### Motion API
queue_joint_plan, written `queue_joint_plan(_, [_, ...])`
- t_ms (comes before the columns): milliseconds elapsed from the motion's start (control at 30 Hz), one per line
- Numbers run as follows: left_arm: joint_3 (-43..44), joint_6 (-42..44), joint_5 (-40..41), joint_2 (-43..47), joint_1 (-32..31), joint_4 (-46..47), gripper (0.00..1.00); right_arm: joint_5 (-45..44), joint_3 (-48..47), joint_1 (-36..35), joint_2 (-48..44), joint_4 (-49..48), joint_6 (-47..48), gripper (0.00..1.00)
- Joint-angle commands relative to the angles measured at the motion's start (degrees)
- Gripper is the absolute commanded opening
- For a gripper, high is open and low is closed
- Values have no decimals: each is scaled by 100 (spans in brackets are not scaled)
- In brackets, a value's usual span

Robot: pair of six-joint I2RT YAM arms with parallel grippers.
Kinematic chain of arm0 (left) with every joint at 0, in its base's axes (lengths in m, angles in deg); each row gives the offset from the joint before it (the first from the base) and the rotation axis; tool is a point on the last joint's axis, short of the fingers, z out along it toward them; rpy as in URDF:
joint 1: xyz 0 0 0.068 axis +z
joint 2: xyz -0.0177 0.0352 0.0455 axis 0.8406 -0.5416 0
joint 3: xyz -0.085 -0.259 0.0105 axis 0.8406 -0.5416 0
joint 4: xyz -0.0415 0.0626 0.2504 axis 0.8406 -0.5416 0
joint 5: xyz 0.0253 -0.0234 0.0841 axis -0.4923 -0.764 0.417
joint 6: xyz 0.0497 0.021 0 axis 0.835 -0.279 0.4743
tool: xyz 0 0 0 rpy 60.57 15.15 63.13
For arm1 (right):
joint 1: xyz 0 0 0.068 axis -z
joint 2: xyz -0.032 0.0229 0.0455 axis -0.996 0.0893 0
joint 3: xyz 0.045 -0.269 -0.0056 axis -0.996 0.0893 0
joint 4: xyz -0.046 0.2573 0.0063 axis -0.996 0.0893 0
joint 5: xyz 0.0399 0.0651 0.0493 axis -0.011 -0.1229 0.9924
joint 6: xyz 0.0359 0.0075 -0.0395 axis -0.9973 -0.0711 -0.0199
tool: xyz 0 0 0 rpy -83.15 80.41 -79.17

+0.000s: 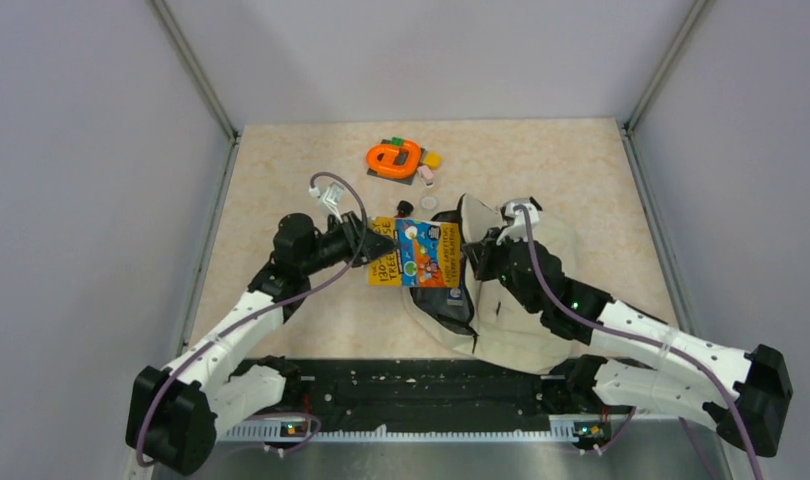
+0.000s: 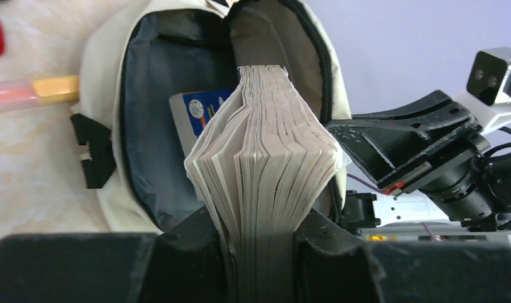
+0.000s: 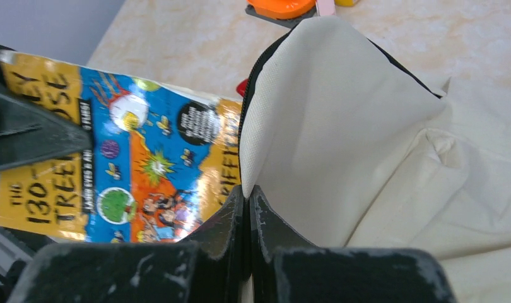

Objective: Pack the student bag
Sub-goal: Place the book in the student bag.

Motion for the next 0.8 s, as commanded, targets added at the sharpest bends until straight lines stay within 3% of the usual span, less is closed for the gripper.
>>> queue_joint_plan(0, [32,-670,-267,-385,-168,1441,0,277,-56,16,-328,-885,-96,0])
queue_joint_plan(300, [-106,-679,-137,-892,-235,1366,0,436,-165,14,-584,-1099,-41,0])
queue_joint_plan(567, [-40,-1199,26,-1863,-722,2578,0,603,-184,16,-491,-1280,-48,0])
queue_joint_plan(767, [191,-1817,357,-3151,-1174,3928,0,742,-193,16,-428,-1415,-51,0])
